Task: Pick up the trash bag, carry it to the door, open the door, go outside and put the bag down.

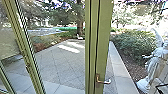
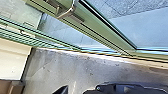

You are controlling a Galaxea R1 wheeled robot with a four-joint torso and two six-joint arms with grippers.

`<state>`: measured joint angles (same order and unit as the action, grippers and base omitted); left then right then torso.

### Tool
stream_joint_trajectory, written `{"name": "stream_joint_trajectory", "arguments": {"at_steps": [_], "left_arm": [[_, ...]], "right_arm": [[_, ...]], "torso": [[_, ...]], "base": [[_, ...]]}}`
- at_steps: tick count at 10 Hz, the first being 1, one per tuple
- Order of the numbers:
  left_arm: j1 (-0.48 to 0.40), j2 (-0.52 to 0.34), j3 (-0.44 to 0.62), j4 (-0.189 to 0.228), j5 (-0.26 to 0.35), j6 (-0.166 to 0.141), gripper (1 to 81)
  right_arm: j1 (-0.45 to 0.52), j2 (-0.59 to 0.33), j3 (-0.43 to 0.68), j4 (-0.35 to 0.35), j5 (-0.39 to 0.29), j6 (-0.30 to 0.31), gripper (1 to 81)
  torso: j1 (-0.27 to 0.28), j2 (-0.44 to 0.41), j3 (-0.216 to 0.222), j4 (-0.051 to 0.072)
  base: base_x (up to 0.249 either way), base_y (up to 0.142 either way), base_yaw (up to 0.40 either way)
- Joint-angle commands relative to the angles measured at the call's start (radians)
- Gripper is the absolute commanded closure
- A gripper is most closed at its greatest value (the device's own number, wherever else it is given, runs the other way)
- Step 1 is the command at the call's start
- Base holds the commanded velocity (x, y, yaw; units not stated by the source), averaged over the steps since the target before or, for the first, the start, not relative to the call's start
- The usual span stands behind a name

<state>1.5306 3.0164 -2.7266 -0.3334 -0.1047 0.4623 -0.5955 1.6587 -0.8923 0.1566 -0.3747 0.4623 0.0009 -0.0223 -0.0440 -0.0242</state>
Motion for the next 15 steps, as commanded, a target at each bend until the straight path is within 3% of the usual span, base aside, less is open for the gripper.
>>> {"name": "stream_joint_trajectory", "arguments": {"at_steps": [1, 6, 10, 15], "left_arm": [[-0.048, -0.005, -0.002, -0.006, 0.057, -0.002, 81.1], [-0.048, -0.002, -0.002, -0.004, 0.056, -0.002, 81.1], [-0.046, -0.002, -0.002, -0.007, 0.053, -0.002, 81.1], [-0.048, -0.005, -0.002, -0.009, 0.049, -0.004, 81.1]], "right_arm": [[0.154, 0.005, -0.009, 0.023, -0.115, 0.111, 1.0], [0.210, 0.068, -0.031, -0.038, -0.082, 0.275, 1.0], [0.245, 0.153, -0.092, -0.048, -0.066, 0.397, 1.0], [0.248, 0.247, -0.167, -0.046, 0.016, 0.455, 1.0]], "torso": [[0.000, 0.000, 0.000, 0.000], [0.000, 0.000, 0.000, 0.000], [0.000, 0.000, -0.001, 0.000], [0.001, 0.001, -0.001, 0.000]], "base": [[0.000, 0.000, 0.000], [0.000, 0.000, 0.000], [0.000, 0.000, 0.000], [0.000, 0.000, 0.000]]}}
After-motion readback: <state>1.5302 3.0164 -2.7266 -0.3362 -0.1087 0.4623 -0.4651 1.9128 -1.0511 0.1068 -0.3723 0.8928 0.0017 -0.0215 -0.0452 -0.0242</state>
